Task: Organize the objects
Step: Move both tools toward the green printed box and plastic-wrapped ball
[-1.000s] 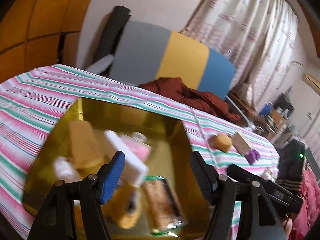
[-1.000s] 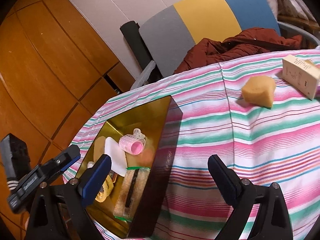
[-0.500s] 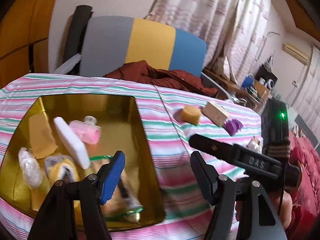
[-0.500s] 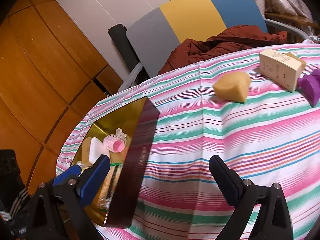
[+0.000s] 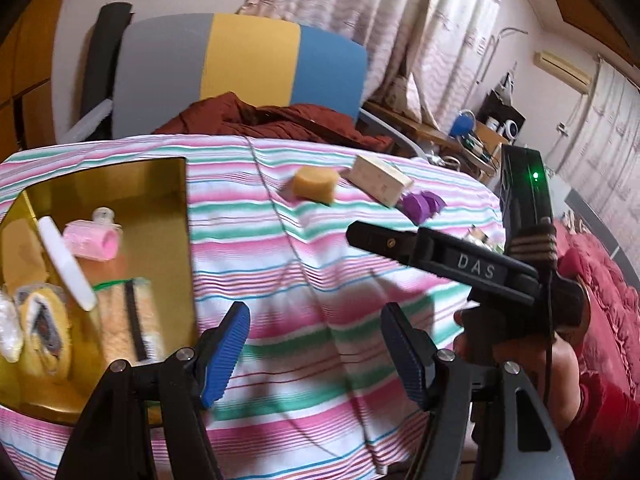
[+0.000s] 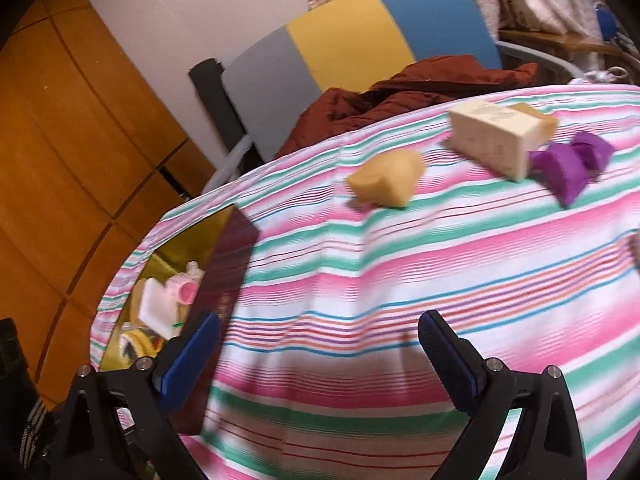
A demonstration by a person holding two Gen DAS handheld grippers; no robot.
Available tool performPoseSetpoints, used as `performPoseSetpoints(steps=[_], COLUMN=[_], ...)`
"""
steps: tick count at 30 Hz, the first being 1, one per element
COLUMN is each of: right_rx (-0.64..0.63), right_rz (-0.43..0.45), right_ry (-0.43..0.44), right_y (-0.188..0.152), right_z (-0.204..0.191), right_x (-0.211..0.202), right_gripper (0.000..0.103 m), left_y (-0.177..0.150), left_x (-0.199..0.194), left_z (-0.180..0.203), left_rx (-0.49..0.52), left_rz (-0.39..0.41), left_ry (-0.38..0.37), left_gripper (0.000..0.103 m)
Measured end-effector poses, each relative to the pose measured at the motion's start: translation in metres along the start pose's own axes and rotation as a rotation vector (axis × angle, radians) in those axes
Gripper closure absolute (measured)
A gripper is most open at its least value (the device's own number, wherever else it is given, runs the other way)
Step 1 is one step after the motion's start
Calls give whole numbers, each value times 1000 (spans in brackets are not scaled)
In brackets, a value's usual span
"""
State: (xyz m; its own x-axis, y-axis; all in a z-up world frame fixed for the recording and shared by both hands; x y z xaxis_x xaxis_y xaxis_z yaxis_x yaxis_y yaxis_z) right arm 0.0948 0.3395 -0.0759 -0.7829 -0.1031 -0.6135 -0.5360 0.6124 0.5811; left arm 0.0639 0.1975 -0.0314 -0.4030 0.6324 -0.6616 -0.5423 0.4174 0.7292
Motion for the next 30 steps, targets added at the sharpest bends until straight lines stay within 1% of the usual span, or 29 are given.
performPoseSetpoints(steps=[5,10,15,17,19,21,23,25,29,30], right_rx=[28,42,13,27,47,71,97,108,59,50], right_rz=[38,101,206,225,216,186,161,148,133,133], right_ry=[-82,-184,-344,-396,-426,-444,-432,-392,-282,-241], right_y=[9,21,40,50,58,62,62,58,47,43], right_z=[38,76,109,128,145,161,169,168,145,138], right_x=[-20,-45,-75,-83,-83,-80,-75,-69,-64,-65], right_gripper=[3,3,3,3,3,3,3,3,3,3], left_y=[-2,-2,-4,-5,-6,-7,-8,-8,-8,-8], left_x=[12,22,27,29,30,30,30,31,34,34], left_z=[15,25,27,27,28,28,29,30,33,34], left_rx=[25,47,35,26,20,17,19,21,28,31], left_rz=[-34,-65,-79,-84,-85,-89,-90,-95,-103,-107], left_ry=[-27,-44,-51,-51,-45,-45,-42,-43,-47,-49], left_gripper=[34,34,34,34,34,34,34,34,34,34])
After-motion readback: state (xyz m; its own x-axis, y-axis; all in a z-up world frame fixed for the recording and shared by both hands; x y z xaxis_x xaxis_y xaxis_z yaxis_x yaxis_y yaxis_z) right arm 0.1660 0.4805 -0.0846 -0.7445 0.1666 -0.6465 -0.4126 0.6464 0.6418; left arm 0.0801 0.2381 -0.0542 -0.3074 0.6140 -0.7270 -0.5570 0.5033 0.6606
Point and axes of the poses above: each gripper's, at about its wrist camera, not at the fingertips, and x roughly the way its jaws point, z to its right, y to its top, the point moved 1 cm from there along x, roughly the way its jaws point, and after that the axes turned 7 degrees about x, right-handed, at the moved point
